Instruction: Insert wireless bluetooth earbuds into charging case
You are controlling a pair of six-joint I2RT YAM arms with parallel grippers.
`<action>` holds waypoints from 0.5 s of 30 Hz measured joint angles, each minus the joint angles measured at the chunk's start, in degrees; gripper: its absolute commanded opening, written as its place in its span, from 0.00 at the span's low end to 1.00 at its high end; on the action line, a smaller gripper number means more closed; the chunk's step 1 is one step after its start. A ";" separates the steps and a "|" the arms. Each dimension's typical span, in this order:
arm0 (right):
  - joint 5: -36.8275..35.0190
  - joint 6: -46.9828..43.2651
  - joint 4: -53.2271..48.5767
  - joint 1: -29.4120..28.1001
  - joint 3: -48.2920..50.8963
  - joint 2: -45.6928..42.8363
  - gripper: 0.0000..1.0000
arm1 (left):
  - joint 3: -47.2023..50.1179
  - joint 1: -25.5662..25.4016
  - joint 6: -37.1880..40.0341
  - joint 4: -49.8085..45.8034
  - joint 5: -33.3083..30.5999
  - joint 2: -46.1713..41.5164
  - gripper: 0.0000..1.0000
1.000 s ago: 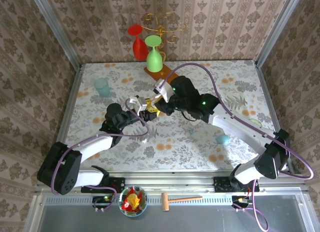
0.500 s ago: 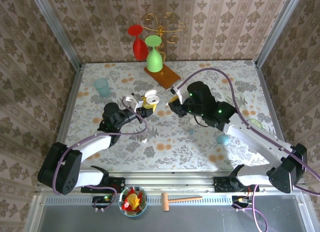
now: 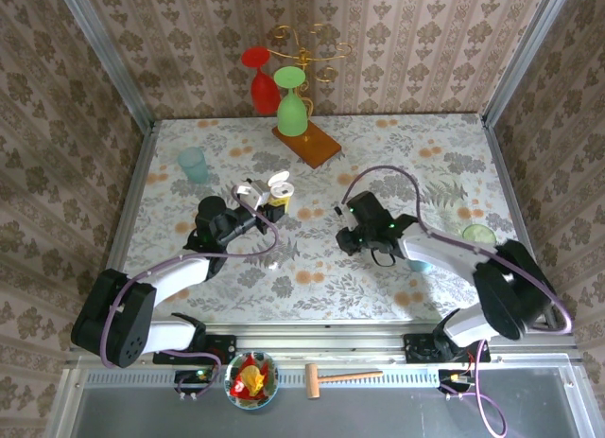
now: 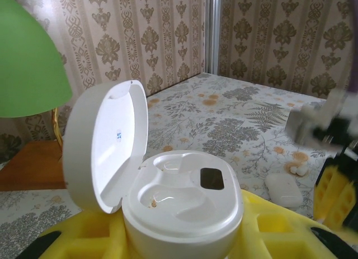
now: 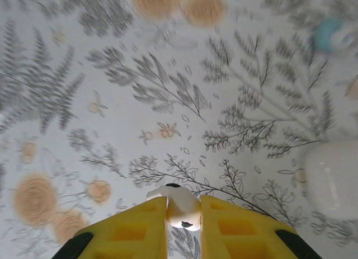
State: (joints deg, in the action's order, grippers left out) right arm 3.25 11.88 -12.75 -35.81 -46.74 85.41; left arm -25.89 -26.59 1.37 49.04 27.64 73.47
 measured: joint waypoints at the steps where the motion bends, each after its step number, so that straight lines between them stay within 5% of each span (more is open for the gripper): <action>1: 0.11 0.46 0.87 0.00 0.00 2.27 0.19 | 0.00 0.00 0.00 -0.04 -0.15 -0.04 0.04; 4: 0.15 1.57 2.71 0.00 0.00 6.58 0.24 | 0.00 0.00 0.00 -0.07 -0.52 -0.42 0.04; 11: -1.68 3.23 3.08 0.11 -0.04 5.44 0.58 | 0.02 0.00 0.00 -0.07 -0.72 -1.64 0.04; 15: -6.03 6.67 1.22 2.89 -0.07 -0.70 0.60 | 0.02 0.00 -0.02 0.04 -0.68 -1.64 0.04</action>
State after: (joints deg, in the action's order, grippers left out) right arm -2.79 18.55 -11.53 -32.93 -46.81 84.71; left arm -25.87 -26.59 1.34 49.08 26.96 71.83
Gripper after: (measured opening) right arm 0.597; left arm 0.344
